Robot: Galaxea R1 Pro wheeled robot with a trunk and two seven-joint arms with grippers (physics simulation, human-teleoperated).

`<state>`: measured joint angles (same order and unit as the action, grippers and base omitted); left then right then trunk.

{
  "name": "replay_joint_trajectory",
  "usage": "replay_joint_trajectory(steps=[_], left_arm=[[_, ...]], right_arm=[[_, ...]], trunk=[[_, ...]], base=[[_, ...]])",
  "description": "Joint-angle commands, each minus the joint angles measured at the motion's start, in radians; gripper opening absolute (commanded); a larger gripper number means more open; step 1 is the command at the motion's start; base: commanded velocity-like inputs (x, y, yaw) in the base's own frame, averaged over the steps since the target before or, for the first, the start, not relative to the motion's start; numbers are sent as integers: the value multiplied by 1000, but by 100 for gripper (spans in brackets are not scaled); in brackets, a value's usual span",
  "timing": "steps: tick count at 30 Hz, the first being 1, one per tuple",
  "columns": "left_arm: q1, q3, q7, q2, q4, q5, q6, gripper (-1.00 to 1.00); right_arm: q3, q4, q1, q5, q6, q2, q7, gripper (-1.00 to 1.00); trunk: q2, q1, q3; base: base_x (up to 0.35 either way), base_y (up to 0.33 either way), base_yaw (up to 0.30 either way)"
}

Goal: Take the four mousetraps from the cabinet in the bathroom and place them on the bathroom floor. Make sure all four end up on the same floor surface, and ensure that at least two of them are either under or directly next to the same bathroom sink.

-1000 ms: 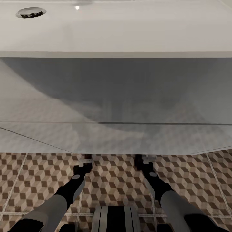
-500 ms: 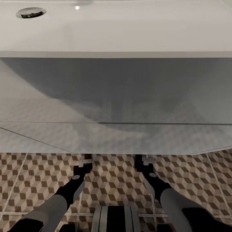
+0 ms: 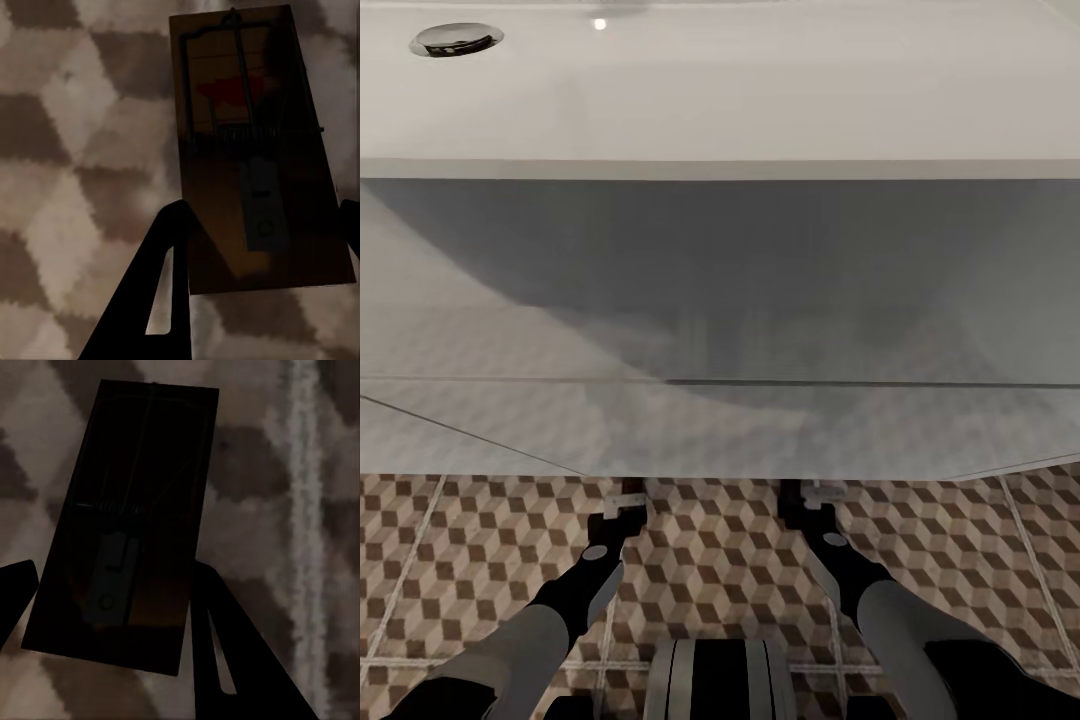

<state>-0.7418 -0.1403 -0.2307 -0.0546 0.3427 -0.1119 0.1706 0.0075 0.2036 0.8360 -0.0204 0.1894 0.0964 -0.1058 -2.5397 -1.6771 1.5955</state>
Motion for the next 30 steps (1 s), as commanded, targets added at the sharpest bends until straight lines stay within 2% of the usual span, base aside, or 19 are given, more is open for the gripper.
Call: replay_joint_trajectory(steps=[1,30], left_arm=[[-1,-8,-6,0,-1,-9,7,-100],[-11,-9,17,-1,-25,-8,18,-100]], right_arm=[[0,-1,1,1,4,1,0,-100],[0,0,4,-1,20,-2,0,-100]], trunk=[[0,0,0],[0,0,0]], base=[[0,0,0],[0,0,0]])
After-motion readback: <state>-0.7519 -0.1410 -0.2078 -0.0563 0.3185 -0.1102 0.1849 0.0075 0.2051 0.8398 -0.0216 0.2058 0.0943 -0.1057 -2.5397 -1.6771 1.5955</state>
